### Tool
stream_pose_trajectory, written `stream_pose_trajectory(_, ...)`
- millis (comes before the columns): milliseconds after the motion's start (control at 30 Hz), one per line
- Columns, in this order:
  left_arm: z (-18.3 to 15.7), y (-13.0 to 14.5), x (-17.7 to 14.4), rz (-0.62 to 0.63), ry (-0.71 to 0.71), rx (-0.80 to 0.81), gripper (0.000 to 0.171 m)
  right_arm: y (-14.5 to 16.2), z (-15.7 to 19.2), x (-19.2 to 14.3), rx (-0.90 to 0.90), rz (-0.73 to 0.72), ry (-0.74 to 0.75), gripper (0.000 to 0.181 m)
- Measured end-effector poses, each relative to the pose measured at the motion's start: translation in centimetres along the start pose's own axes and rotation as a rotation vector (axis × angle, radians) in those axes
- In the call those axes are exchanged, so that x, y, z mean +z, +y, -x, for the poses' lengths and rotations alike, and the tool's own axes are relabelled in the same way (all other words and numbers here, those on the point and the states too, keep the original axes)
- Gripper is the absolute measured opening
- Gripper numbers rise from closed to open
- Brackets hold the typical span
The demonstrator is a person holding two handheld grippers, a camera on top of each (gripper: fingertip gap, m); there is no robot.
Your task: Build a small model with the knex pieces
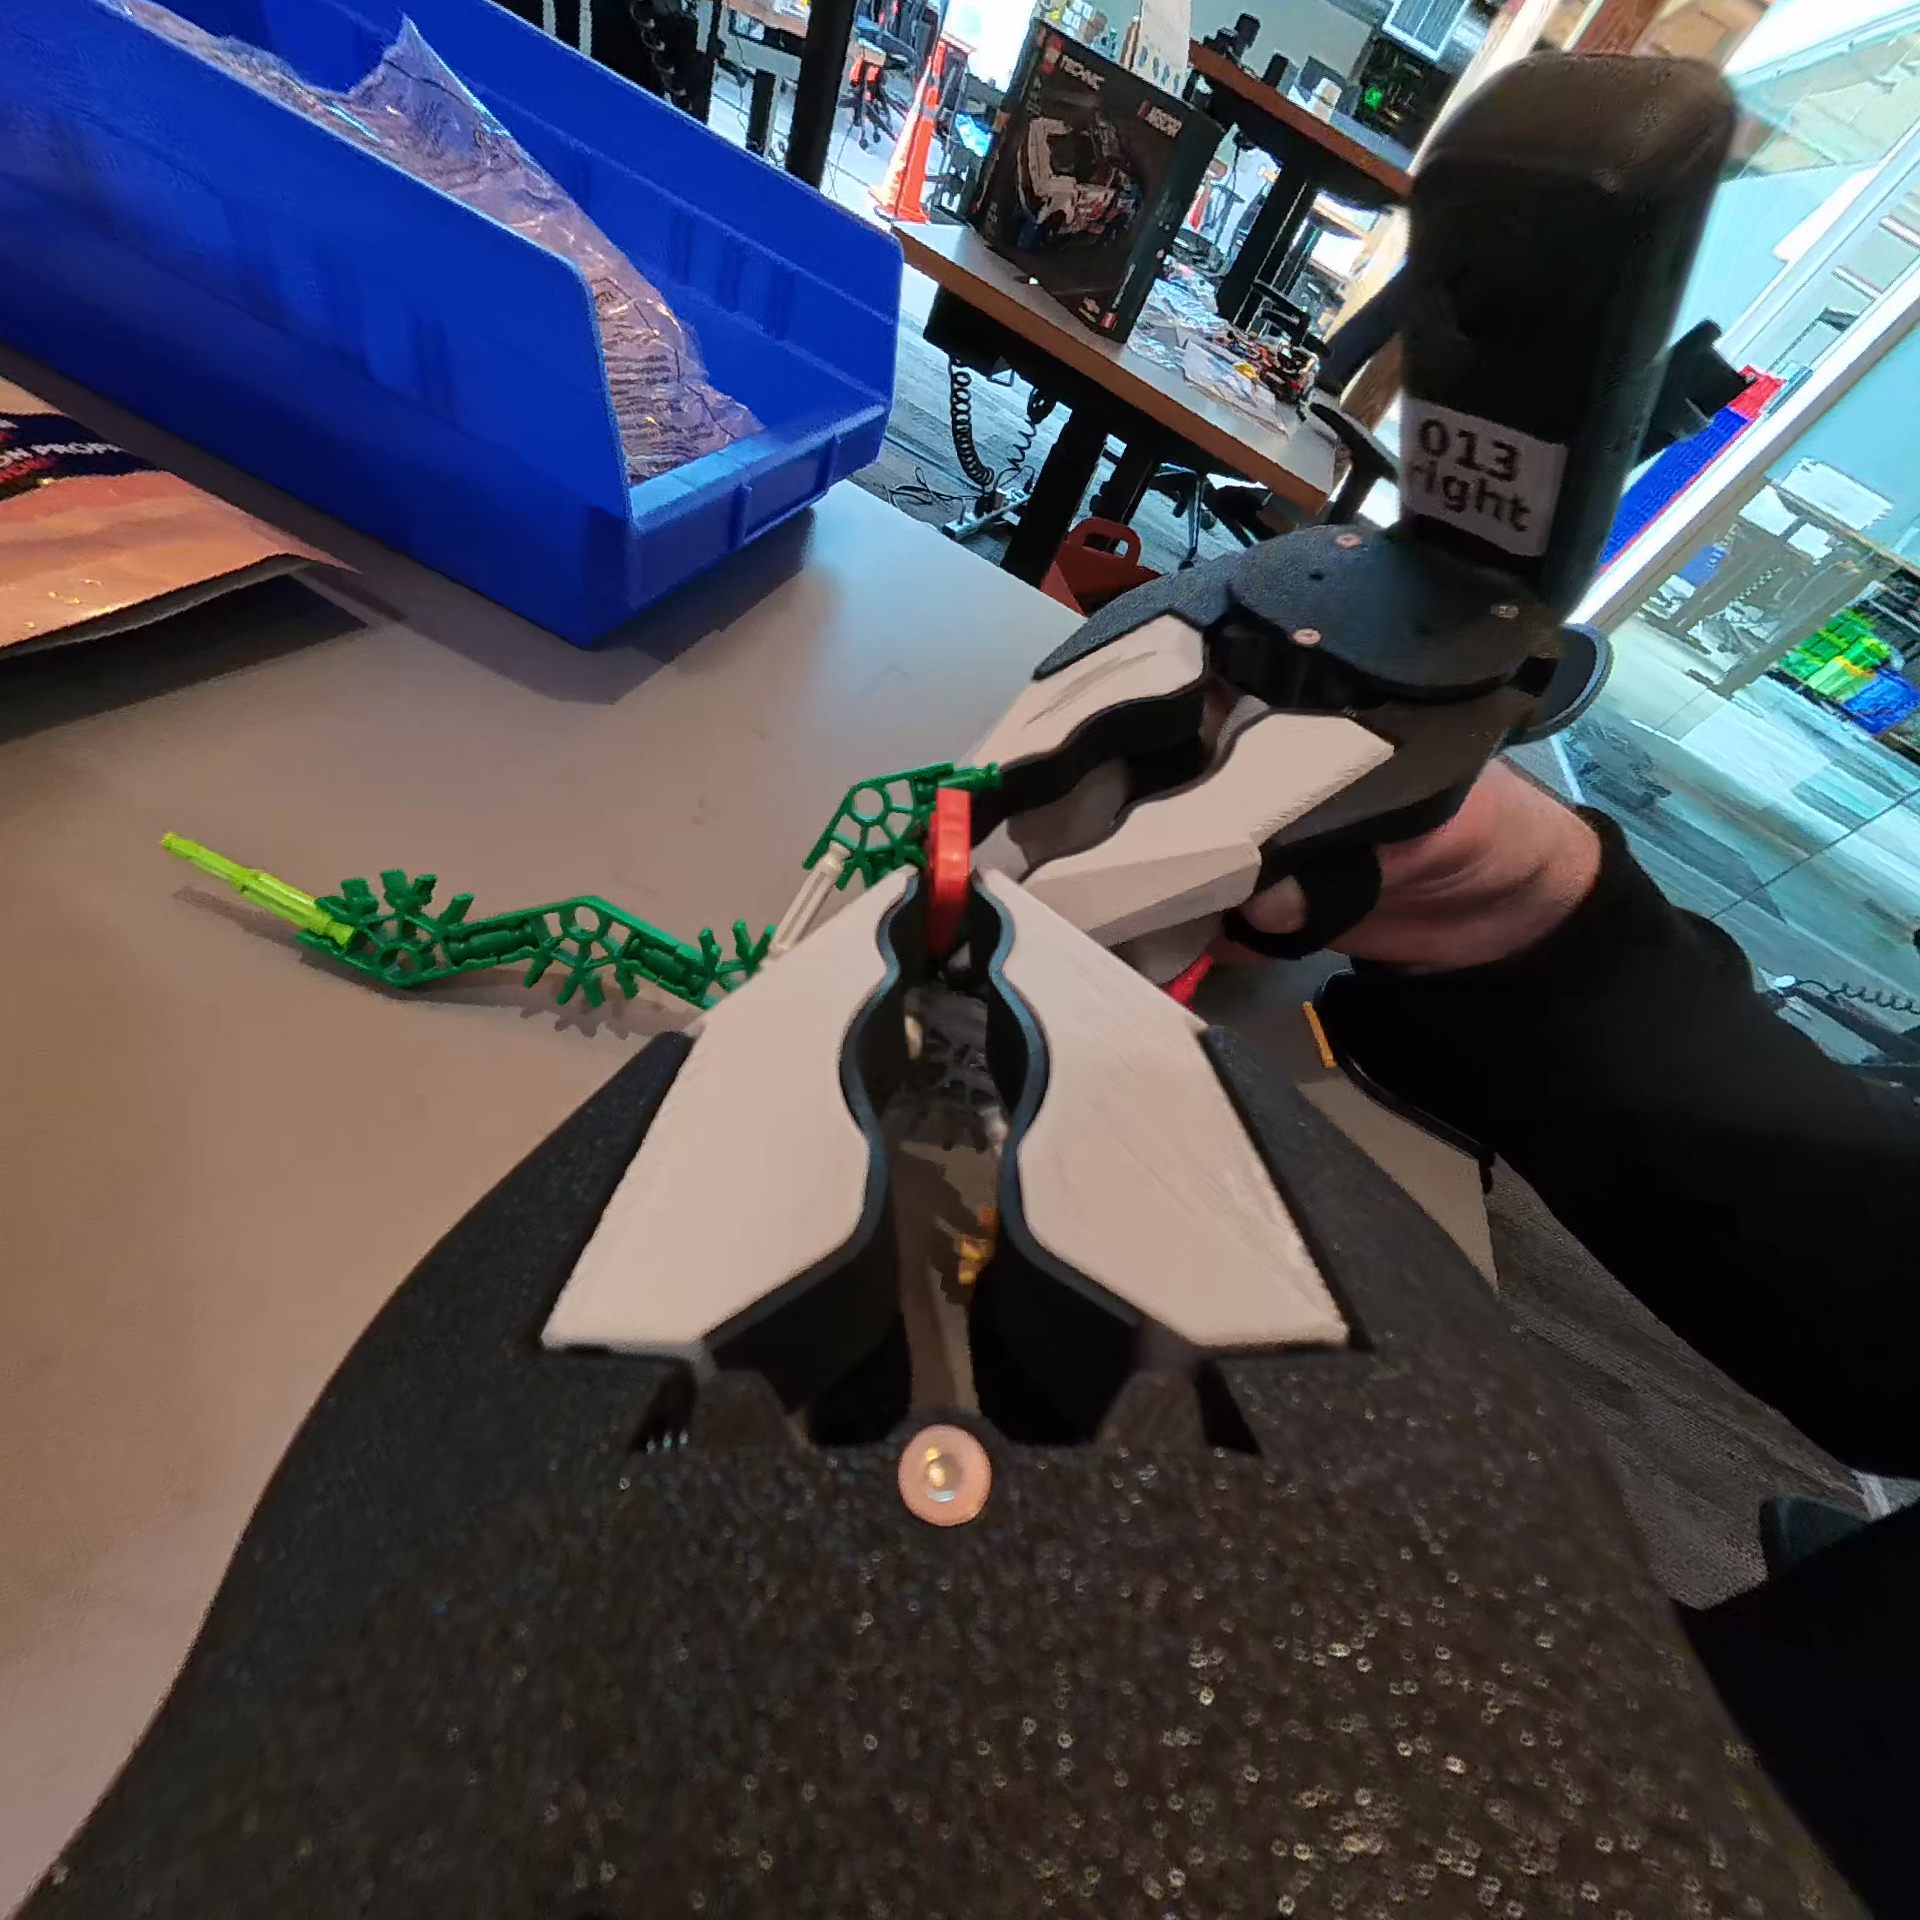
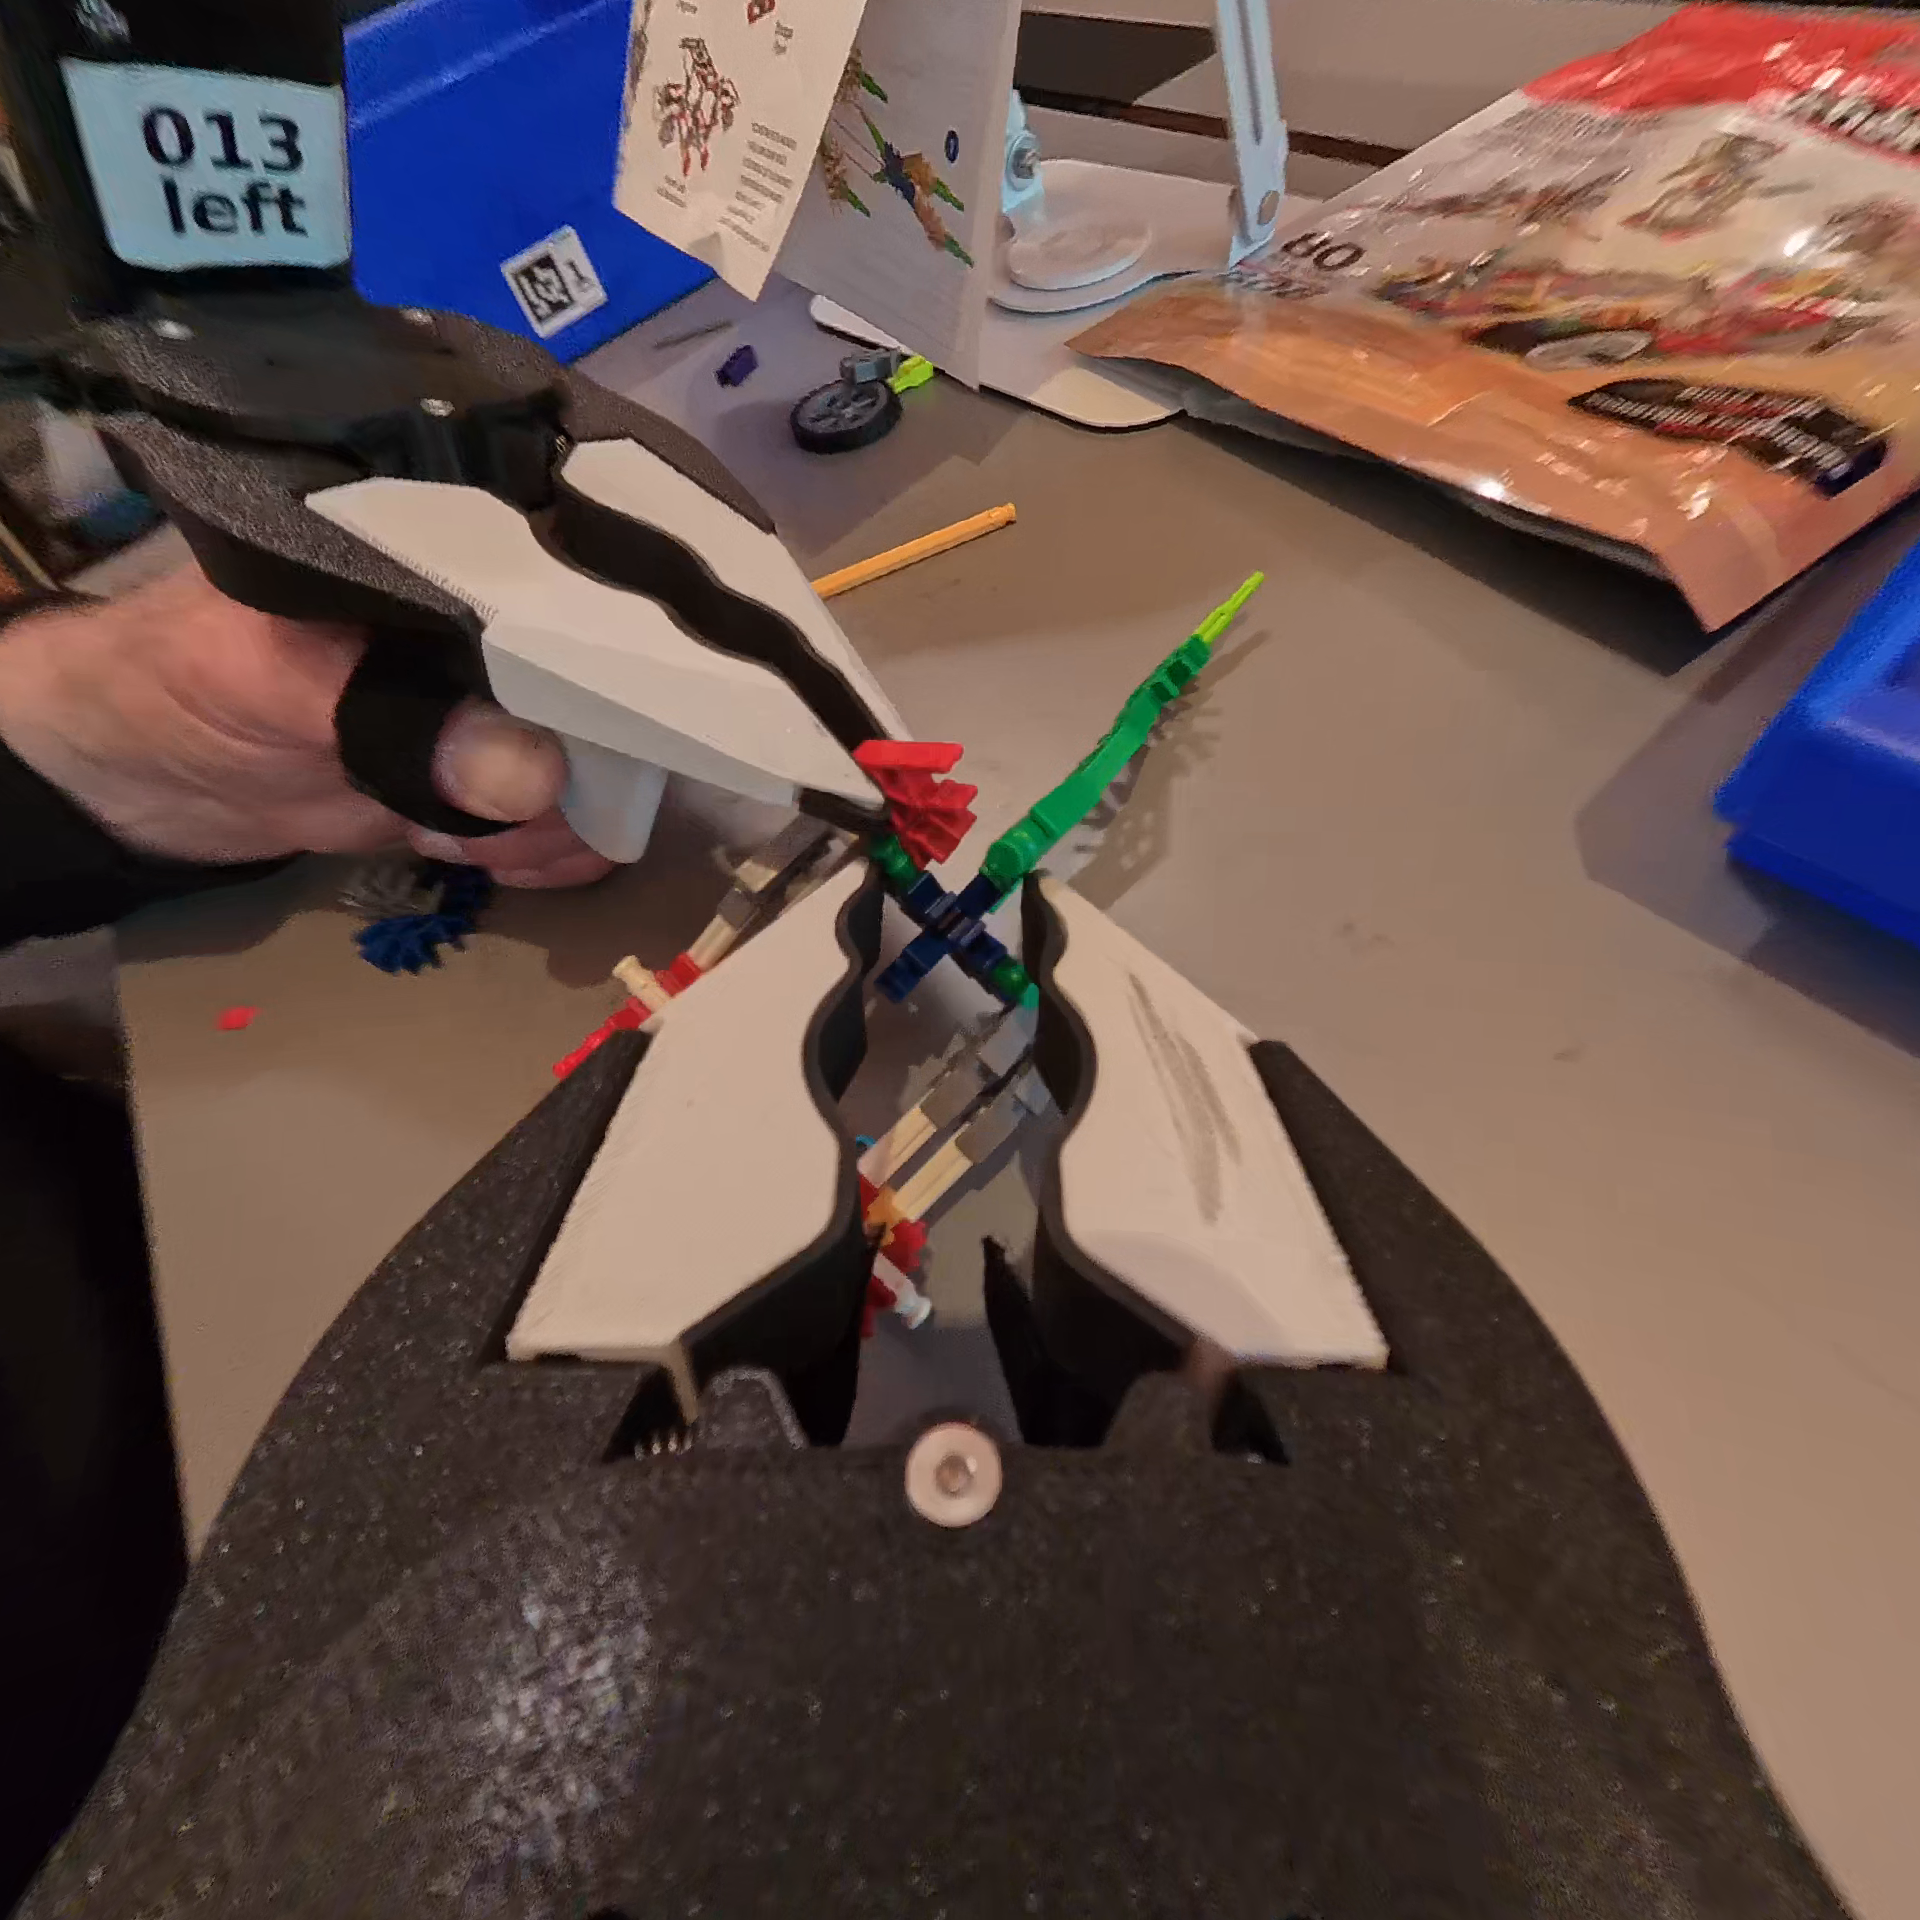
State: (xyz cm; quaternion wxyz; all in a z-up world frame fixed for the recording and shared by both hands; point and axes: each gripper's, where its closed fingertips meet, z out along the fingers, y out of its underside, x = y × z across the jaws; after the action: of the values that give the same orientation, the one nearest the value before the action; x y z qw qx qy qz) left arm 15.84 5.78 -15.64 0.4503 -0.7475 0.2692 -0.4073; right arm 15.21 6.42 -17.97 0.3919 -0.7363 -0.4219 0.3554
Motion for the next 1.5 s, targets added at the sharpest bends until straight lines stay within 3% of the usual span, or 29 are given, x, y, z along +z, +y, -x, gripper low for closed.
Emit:
stream_pose_trajectory(100,-0.5,0.6,0.4,0.044,0.023,0.025,0.006,0.3,-0.8,-0.5,-0.1,0.025,0.11,0.044)
stream_pose_trajectory(167,-0.6,0.4,0.3,0.036,0.041,0.009,0.006,0.0,-0.9,-1.0,-0.208,0.021,0.187,0.044)
stream_pose_trajectory(267,-0.8,0.3,0.3,0.033,0.071,0.002,0.006,-0.6,-0.8,-1.2,-0.352,0.028,0.268,0.043)
stream_pose_trajectory(533,-1.2,0.2,0.4,0.048,0.144,0.038,0.006,-1.0,0.3,-1.2,-0.482,0.001,0.261,0.024)
stream_pose_trajectory(867,-2.9,-0.6,0.4,0.069,0.252,0.175,0.005,-0.4,0.7,-2.2,-0.48,0.077,0.211,0.025)
stream_pose_trajectory(1000,-3.5,-0.4,0.9,0.146,0.273,0.267,0.005,0.4,1.2,-3.5,-0.453,0.125,0.164,0.033)
stream_pose_trajectory(1500,-2.6,0.4,1.8,0.214,0.168,0.428,0.005,1.9,0.8,-3.0,-0.43,0.23,0.113,0.033)
